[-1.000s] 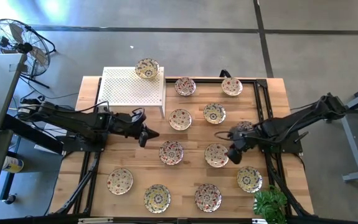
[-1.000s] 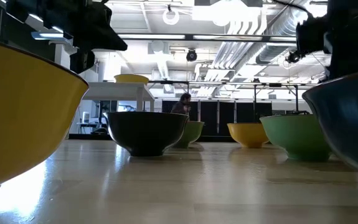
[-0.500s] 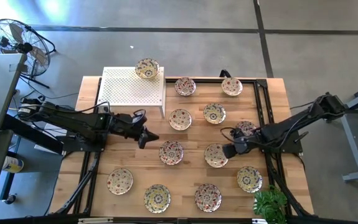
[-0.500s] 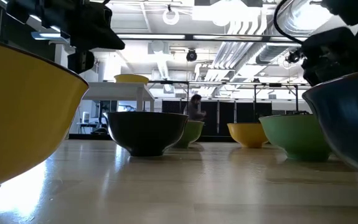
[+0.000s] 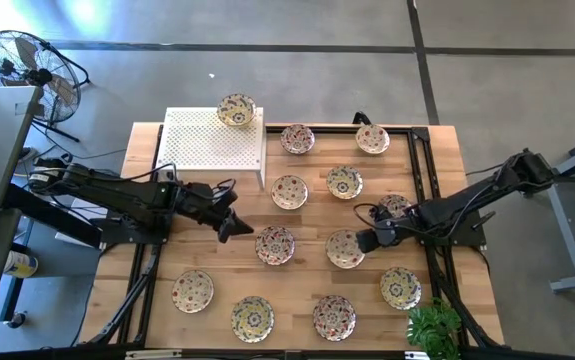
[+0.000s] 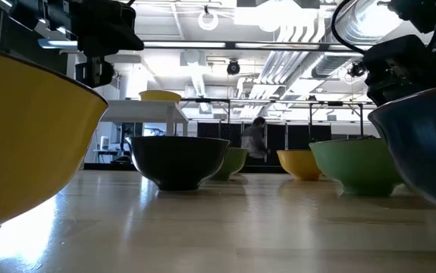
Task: Pick & Place Mini bowls
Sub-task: Put the red patterned bowl on the shelf
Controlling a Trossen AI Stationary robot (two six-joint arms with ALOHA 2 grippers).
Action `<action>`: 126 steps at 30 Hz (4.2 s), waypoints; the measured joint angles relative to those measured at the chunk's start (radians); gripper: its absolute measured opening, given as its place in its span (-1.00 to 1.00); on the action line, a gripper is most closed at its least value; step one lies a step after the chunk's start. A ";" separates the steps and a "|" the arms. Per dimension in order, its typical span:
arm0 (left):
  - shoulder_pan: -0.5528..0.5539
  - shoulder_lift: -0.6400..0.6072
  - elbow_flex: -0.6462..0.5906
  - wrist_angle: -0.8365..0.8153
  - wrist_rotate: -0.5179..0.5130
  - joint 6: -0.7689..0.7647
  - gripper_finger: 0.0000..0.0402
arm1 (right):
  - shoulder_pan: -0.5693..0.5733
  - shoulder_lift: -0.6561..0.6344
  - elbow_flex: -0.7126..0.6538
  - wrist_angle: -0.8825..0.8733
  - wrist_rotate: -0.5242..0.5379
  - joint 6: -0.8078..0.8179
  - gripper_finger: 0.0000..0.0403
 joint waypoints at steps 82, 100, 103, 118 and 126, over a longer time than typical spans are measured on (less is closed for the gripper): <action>0.003 0.217 0.327 -0.283 -0.481 -0.354 -0.81 | -0.316 0.560 0.953 -0.193 0.221 -0.752 -0.92; 0.081 0.157 0.328 -0.421 -0.419 -0.401 -0.98 | -0.314 0.450 0.952 -0.207 0.148 -0.846 -0.09; 0.130 0.116 0.351 -0.500 -0.383 -0.369 -0.98 | -0.315 0.392 0.952 -0.212 0.160 -0.870 -0.04; 0.616 0.065 0.813 -1.236 -0.182 -0.059 -0.98 | -0.316 0.299 0.952 -0.210 0.092 -0.992 -0.97; 0.921 0.065 0.851 -1.346 -0.149 -0.003 -0.98 | -0.316 0.299 0.951 -0.208 0.033 -1.066 -0.91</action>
